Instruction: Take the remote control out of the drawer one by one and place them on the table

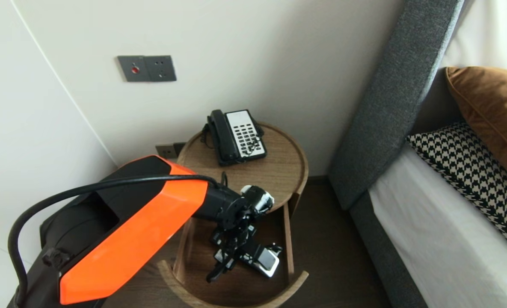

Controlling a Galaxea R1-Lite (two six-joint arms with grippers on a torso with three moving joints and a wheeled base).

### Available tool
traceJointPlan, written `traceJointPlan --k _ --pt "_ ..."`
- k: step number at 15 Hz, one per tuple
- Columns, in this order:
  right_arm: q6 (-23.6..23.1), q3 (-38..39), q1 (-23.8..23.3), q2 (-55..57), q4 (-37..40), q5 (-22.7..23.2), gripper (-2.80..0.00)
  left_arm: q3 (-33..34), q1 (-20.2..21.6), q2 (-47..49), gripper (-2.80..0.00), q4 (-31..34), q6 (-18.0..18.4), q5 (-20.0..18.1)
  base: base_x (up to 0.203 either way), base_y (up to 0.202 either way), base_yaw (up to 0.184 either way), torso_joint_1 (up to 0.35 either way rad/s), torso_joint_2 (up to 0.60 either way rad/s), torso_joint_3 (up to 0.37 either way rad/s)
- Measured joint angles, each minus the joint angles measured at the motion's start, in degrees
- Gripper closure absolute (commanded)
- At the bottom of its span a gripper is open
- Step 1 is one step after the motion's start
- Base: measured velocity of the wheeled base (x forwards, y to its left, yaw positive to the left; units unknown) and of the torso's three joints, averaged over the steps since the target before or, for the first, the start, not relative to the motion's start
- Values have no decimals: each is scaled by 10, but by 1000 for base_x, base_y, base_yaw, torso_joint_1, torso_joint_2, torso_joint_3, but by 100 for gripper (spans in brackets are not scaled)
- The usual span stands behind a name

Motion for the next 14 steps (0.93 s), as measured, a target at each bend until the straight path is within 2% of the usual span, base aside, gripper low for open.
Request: traceJointPlan --k 3,7,14 --pt "0 0 0 0 0 0 0 10 0 -6 -280 -3 -1 -2 0 0 0 0 0 0" --pt "0 0 0 0 0 0 0 14 0 -9 -280 -31 -30 -4 0 0 0 0 0 0" --pt "0 0 0 0 0 0 0 19 -5 -8 -280 -56 -49 -12 0 0 0 0 0 0"
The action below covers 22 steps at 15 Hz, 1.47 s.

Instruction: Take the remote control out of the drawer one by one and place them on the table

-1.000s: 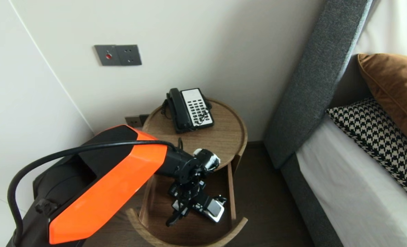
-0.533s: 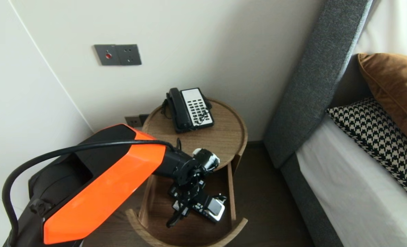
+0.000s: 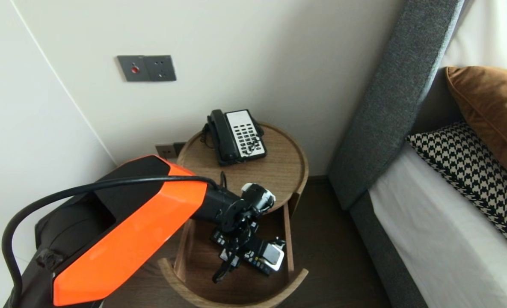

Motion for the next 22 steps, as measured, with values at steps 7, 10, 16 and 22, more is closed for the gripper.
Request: traceJointPlan --k 7,10,16,22 --pt "0 0 0 0 0 0 0 9 -1 -4 0 13 -6 5 0 0 0 0 0 0" --pt "0 0 0 0 0 0 0 8 -1 -4 0 11 -14 7 0 0 0 0 0 0" --pt "0 0 0 0 0 0 0 10 -3 -7 0 12 -14 7 0 0 0 0 0 0" --pt "0 0 0 0 0 0 0 9 -4 -26 0 13 -13 6 0 0 0 0 0 0"
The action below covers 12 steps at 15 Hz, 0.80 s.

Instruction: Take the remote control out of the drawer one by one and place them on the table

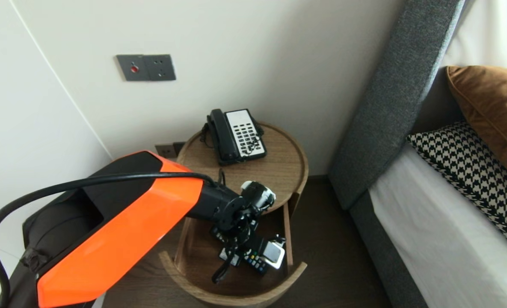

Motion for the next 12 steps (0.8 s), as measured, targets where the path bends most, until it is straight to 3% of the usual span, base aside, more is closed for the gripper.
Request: traceJointPlan --k 12 --pt "0 0 0 0 0 0 0 15 0 -62 0 14 1 2 0 0 0 0 0 0"
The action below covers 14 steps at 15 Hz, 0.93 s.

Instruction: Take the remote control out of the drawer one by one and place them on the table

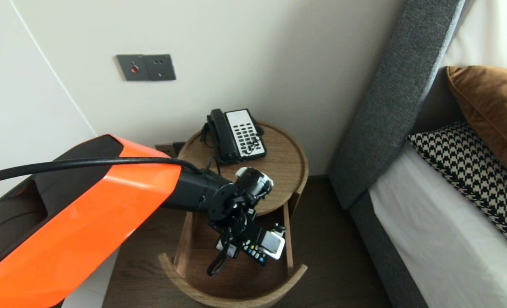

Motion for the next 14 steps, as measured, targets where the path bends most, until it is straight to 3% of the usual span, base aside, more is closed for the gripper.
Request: traceJointPlan --k 14 --pt "0 0 0 0 0 0 0 32 1 -72 0 18 2 1 0 0 0 0 0 0"
